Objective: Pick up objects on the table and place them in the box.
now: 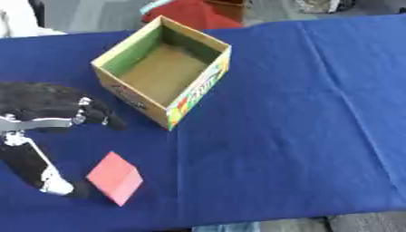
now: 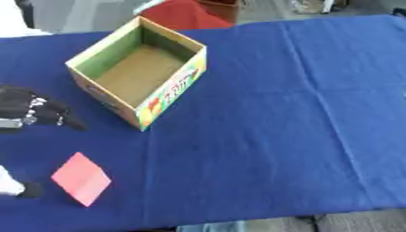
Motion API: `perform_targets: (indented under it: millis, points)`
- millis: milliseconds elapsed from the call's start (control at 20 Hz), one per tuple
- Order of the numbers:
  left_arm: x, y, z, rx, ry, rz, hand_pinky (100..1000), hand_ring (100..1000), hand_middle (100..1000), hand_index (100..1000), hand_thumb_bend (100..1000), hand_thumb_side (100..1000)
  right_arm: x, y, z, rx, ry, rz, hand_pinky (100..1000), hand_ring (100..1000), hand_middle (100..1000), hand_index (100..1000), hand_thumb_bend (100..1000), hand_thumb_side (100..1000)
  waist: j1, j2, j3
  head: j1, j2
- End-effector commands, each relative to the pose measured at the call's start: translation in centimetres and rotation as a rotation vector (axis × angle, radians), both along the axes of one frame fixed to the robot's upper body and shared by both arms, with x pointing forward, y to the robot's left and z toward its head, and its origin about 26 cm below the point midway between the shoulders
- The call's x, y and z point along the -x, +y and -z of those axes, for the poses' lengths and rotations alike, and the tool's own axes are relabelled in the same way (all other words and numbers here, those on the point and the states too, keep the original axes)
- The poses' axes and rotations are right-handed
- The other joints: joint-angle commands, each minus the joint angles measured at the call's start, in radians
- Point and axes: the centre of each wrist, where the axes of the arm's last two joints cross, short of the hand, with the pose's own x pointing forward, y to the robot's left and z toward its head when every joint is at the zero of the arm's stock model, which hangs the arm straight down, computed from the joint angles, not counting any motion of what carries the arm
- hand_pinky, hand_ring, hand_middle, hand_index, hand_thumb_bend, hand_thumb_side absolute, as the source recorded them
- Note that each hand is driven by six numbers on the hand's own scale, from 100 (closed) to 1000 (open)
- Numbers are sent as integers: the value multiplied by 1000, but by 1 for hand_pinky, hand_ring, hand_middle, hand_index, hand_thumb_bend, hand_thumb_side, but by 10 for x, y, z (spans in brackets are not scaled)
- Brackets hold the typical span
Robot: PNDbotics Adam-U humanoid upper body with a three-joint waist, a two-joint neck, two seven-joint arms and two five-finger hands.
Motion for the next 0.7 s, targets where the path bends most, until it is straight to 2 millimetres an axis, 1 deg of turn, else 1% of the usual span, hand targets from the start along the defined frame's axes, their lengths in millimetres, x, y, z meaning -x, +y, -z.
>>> perform_targets:
  millis: [50, 100, 150, 250, 300, 350, 400, 450, 700]
  points:
    - [2, -4, -7, -36, 3, -3, 848, 886, 796, 934, 559, 445, 4, 1, -8, 19, -28, -6, 690, 745, 848, 777, 100, 999, 0, -12, -2, -2, -3]
    - [2, -5, -6, -49, 10, -2, 850, 890, 806, 933, 556, 433, 4, 1, -8, 18, -28, -5, 690, 745, 849, 777, 100, 999, 1, -12, -2, -2, -3]
    - [2, -6, -6, -62, 14, -2, 852, 895, 824, 931, 510, 365, 4, 0, -8, 18, -27, -5, 690, 744, 849, 777, 100, 999, 1, -12, -2, -2, -2]
    - [2, -7, -5, -86, 21, -1, 854, 901, 839, 931, 442, 259, 4, 1, -8, 16, -26, -5, 690, 744, 849, 777, 100, 999, 2, -12, -2, -2, -2]
    - [2, -8, -5, -96, 24, -1, 855, 902, 845, 932, 433, 241, 4, 1, -8, 16, -26, -5, 690, 744, 849, 777, 100, 999, 2, -12, -3, -2, -2]
    - [2, -8, -5, -105, 26, -1, 861, 908, 857, 936, 414, 199, 4, 1, -8, 16, -26, -6, 690, 744, 849, 777, 100, 998, 2, -12, -3, -2, -2]
    - [2, -9, -5, -114, 28, -2, 863, 909, 861, 937, 414, 193, 4, 1, -8, 15, -26, -5, 690, 744, 849, 777, 100, 998, 3, -11, -3, -2, -1]
    - [2, -9, -4, -121, 30, -2, 866, 911, 866, 938, 402, 167, 4, 0, -8, 15, -25, -5, 690, 744, 849, 777, 100, 998, 3, -11, -3, -2, -1]
    - [3, -11, -1, -159, 42, -15, 883, 926, 884, 943, 418, 167, 4, 0, -7, 12, -24, -4, 689, 744, 850, 776, 100, 998, 5, -11, -5, -2, 2]
